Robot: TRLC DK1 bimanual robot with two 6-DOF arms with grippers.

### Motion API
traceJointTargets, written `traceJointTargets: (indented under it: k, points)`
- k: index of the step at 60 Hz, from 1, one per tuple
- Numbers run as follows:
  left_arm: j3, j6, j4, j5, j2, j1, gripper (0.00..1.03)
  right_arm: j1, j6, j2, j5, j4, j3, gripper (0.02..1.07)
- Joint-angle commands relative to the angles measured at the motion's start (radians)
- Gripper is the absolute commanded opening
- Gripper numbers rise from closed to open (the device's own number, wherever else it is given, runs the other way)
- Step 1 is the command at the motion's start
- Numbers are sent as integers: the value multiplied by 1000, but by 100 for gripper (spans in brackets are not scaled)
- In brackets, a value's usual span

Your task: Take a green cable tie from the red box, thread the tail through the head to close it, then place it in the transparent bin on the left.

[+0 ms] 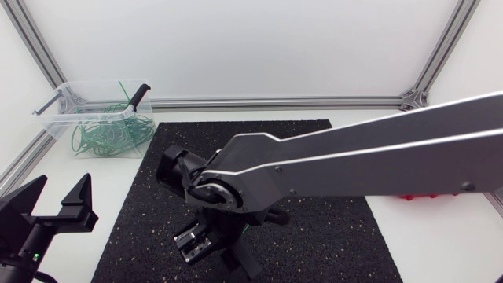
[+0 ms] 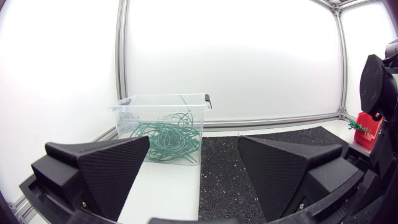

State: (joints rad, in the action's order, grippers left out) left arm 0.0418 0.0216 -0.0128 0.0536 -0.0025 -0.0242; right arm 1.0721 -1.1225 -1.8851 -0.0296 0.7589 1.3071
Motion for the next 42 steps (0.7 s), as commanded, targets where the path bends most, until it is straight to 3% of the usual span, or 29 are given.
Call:
traceJointTargets:
  k: [1, 42]
  points:
    - [-40, -18, 19, 9, -7, -2, 99, 9, 4, -40, -6, -1, -28, 47]
    - [-40, -18, 19, 9, -7, -3, 99, 11, -20, -97, 16, 0, -39, 44]
